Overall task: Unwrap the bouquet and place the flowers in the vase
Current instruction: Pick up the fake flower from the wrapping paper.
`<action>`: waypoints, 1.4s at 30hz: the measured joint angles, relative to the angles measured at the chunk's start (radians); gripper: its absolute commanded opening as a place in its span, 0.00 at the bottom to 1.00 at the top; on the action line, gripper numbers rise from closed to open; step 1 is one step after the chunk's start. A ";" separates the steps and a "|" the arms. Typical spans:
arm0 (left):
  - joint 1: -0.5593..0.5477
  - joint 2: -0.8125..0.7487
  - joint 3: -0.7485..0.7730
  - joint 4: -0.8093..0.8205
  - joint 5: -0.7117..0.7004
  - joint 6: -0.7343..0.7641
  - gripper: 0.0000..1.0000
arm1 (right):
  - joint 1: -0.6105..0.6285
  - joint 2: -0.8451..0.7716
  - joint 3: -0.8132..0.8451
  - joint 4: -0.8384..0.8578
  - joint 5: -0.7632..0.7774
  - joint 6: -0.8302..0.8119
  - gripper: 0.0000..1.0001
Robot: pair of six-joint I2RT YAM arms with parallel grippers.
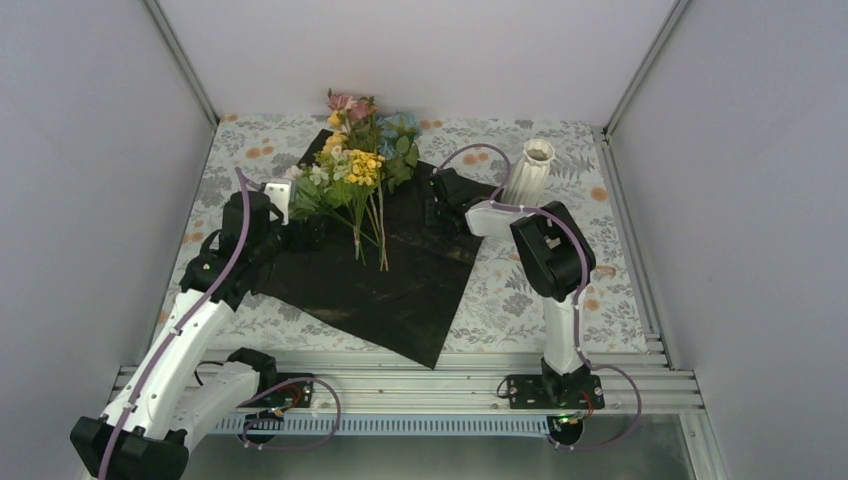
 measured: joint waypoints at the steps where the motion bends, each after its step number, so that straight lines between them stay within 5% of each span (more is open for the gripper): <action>1: 0.000 -0.002 0.000 0.000 0.000 0.000 1.00 | 0.000 0.000 0.000 0.000 -0.005 0.004 0.32; 16: 0.000 -0.008 -0.001 0.000 -0.012 0.000 1.00 | 0.059 -0.064 0.074 0.013 -0.155 0.016 0.29; 42: 0.000 -0.024 -0.006 0.014 -0.018 0.000 1.00 | 0.115 0.203 0.409 -0.073 -0.208 0.016 0.26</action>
